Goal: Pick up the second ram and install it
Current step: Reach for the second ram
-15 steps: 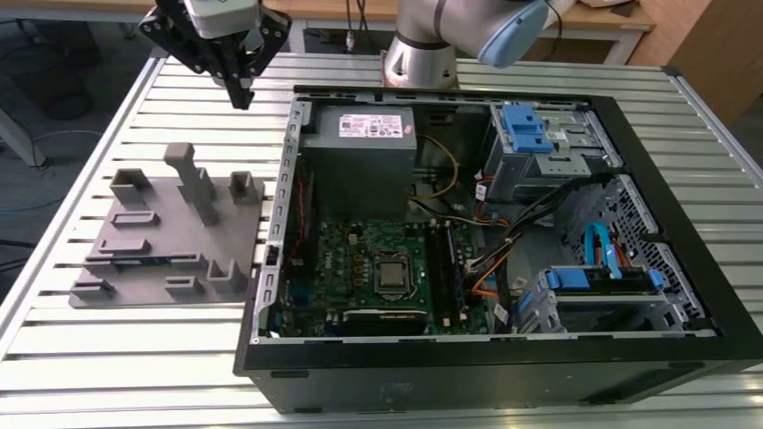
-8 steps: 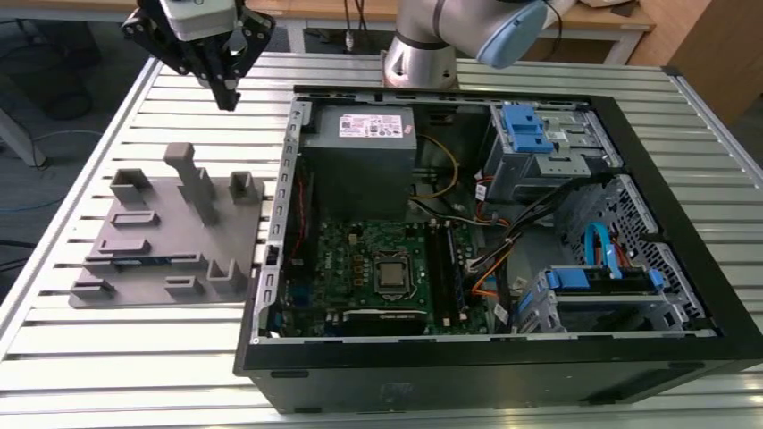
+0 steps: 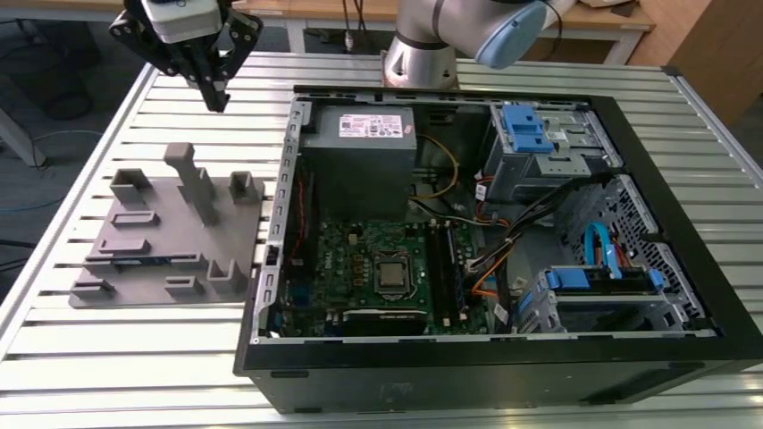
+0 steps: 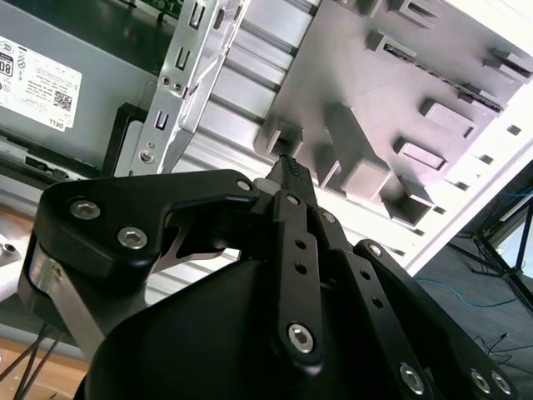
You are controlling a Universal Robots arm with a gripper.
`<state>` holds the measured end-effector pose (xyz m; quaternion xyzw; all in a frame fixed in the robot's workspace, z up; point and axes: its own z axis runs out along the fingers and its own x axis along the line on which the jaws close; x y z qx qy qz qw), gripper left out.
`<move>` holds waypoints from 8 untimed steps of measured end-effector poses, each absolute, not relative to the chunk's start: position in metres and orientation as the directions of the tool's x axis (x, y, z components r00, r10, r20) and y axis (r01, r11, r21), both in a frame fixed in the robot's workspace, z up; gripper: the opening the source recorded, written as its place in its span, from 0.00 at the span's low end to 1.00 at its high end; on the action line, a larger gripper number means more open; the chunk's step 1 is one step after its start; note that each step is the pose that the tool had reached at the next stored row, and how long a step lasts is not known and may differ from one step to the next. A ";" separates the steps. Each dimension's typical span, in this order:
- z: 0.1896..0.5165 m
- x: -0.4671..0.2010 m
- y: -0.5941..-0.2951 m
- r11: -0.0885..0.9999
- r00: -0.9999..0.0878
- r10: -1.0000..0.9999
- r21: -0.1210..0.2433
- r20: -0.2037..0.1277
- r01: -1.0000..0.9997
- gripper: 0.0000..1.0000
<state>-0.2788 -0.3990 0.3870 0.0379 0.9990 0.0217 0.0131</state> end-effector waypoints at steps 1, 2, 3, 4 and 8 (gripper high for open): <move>0.387 -0.280 -0.399 0.996 -0.997 0.076 0.044 -0.024 0.075 0.11; 0.386 -0.282 -0.399 0.996 -0.997 0.076 0.044 -0.024 0.075 0.11; 0.385 -0.284 -0.399 0.996 -0.997 0.076 0.044 -0.025 0.075 0.11; 0.385 -0.285 -0.399 0.996 -0.997 0.076 0.044 -0.025 0.075 0.11; 0.381 -0.291 -0.399 0.996 -0.997 0.076 0.044 -0.025 0.075 0.11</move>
